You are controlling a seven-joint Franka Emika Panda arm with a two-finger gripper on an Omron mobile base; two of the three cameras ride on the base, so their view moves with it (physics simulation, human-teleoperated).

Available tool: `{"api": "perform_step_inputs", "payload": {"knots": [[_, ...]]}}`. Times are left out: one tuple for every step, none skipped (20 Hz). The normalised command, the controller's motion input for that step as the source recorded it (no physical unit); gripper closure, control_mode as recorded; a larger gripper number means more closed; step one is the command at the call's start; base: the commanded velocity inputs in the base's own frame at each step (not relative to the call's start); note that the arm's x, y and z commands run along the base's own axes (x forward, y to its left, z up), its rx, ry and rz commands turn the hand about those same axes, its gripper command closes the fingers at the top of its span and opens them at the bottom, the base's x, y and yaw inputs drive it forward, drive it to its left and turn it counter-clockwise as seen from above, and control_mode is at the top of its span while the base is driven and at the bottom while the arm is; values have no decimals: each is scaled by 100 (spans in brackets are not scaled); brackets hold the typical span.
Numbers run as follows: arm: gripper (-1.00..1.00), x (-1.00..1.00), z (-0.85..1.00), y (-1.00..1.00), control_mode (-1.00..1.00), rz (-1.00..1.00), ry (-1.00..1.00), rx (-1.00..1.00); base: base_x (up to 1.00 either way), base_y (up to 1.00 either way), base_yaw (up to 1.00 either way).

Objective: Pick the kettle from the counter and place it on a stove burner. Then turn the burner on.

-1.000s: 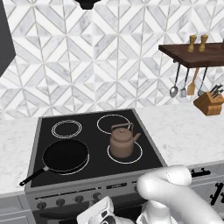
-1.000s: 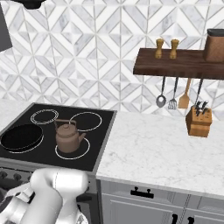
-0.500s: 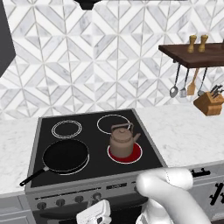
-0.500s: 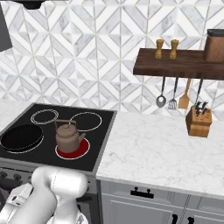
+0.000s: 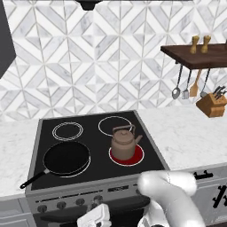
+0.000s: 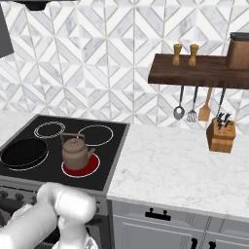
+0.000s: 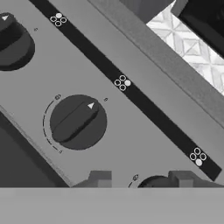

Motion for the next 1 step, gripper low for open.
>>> {"api": "perform_step_inputs", "payload": {"knots": [[100,4,-45,96,-100,22,60,-59,0,0,0]]}}
